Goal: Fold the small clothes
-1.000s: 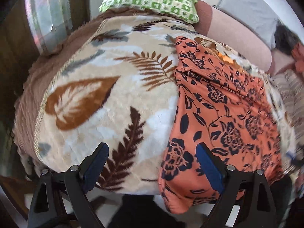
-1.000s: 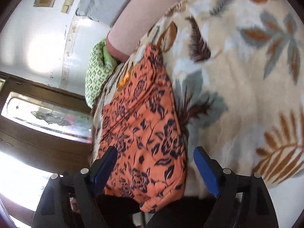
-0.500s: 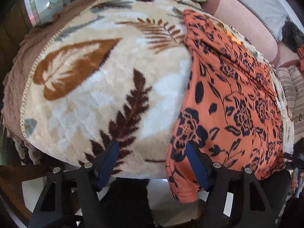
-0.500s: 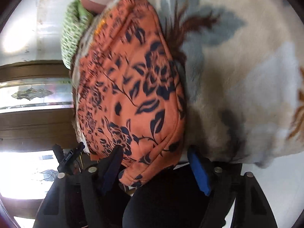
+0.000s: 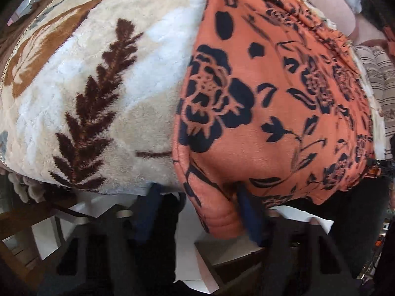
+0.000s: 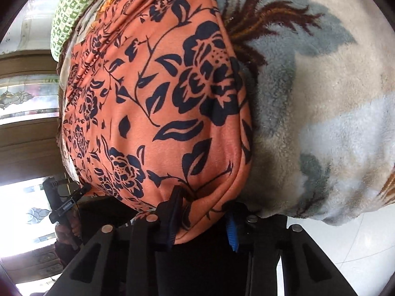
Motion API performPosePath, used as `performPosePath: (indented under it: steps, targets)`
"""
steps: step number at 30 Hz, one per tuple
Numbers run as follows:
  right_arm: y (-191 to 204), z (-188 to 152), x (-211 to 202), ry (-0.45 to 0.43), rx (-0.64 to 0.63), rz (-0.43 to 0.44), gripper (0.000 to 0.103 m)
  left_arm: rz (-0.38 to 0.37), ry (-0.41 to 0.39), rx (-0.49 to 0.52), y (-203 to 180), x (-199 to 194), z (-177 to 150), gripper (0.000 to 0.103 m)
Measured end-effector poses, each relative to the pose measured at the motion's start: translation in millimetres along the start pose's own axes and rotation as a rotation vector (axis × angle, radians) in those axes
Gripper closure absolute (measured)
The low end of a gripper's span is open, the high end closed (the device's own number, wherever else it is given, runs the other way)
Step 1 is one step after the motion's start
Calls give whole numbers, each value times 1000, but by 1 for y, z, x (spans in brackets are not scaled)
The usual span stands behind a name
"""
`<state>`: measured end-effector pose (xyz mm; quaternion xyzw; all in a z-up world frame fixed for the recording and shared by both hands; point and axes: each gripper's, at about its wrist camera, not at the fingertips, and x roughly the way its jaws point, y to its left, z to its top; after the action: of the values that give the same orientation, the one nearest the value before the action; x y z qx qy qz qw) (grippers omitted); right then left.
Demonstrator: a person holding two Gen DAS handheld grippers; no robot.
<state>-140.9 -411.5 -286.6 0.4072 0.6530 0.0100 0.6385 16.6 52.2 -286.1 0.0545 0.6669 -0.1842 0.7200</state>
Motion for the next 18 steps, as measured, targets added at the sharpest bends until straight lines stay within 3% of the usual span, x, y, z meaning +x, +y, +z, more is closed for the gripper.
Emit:
performPosePath:
  steps: [1,2,5,12,14,18]
  targets:
    - [2,-2,-1,-9,-15,-9,78,-19,2,-16,1,1,0,56]
    - [8,-2,0,-16,-28,-13,83,-48,6,-31,5,0,0,69]
    - [17,-6,-9,-41,-49,5,87,-91,-4,-25,9,-7,-2,93]
    - [48,-9,-38,-115,-110,103,90,-180,-47,52,-7,-38,11,95]
    - [54,-8,-53,-158,-127,139,95,-224,-69,60,-12,-51,23,95]
    - [69,0,-95,-285,-157,246,97,-340,-136,64,-20,-86,55,95]
